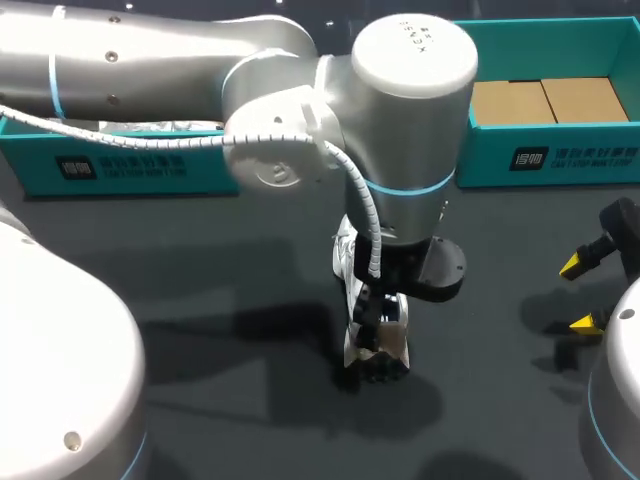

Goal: Take the shoe out of the shoebox, open the shoe tongue, remove and reinsert the insole, then place the shoe into the shoebox

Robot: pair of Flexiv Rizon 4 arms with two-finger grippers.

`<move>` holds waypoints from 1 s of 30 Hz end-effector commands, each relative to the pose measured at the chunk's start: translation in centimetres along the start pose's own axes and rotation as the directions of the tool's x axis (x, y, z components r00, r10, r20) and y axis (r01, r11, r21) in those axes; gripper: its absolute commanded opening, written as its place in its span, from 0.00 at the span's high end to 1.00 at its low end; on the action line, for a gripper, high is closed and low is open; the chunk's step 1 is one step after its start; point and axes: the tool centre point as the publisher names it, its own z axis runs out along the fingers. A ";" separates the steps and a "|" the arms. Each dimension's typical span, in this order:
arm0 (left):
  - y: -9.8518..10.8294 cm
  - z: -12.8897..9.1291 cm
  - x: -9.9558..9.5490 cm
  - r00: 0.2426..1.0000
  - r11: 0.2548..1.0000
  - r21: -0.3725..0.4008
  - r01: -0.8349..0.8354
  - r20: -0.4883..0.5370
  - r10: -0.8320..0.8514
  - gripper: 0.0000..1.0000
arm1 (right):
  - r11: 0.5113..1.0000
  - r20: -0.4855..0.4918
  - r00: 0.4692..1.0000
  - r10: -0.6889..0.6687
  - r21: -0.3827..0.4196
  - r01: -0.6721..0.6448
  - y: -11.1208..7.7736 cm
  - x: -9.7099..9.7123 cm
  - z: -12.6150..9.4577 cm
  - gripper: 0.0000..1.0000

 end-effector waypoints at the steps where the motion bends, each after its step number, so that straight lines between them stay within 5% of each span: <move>1: -1.0 1.2 0.1 1.000 0.999 -0.029 0.026 -0.002 -0.026 0.00 | 1.000 0.003 1.000 -0.001 0.001 0.001 0.0 0.2 0.0 0.00; 30: -0.7 7.0 0.0 0.982 0.982 -0.020 0.190 0.023 -0.189 0.00 | 1.000 0.003 1.000 -0.001 0.001 0.001 0.0 0.2 0.0 0.00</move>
